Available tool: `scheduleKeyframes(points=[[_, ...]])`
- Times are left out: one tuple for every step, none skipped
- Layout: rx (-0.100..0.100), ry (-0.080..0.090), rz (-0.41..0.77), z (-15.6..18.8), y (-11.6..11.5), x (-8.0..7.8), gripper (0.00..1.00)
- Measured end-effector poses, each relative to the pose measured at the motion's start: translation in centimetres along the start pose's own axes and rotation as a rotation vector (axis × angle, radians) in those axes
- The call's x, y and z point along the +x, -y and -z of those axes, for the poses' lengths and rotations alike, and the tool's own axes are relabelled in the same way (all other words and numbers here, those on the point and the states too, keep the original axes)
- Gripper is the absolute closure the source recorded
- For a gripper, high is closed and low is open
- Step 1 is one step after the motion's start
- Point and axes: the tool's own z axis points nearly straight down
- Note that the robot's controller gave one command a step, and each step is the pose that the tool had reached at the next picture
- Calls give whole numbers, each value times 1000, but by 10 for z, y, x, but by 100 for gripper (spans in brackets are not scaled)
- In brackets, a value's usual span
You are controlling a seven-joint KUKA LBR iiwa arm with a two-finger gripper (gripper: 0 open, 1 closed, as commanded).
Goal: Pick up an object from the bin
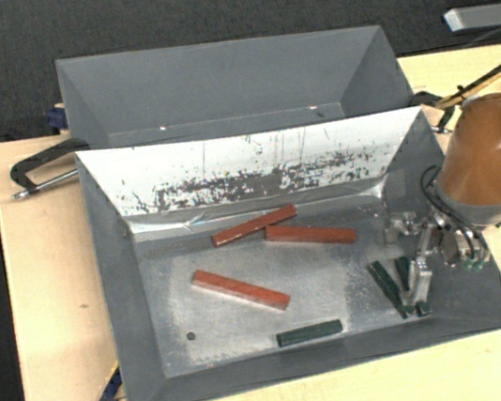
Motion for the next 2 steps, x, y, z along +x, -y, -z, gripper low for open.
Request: scheduleKeyframes(points=[[0, 2, -64, 6, -2, -2, 0], [0, 4, -173, 2, -20, -33, 0]])
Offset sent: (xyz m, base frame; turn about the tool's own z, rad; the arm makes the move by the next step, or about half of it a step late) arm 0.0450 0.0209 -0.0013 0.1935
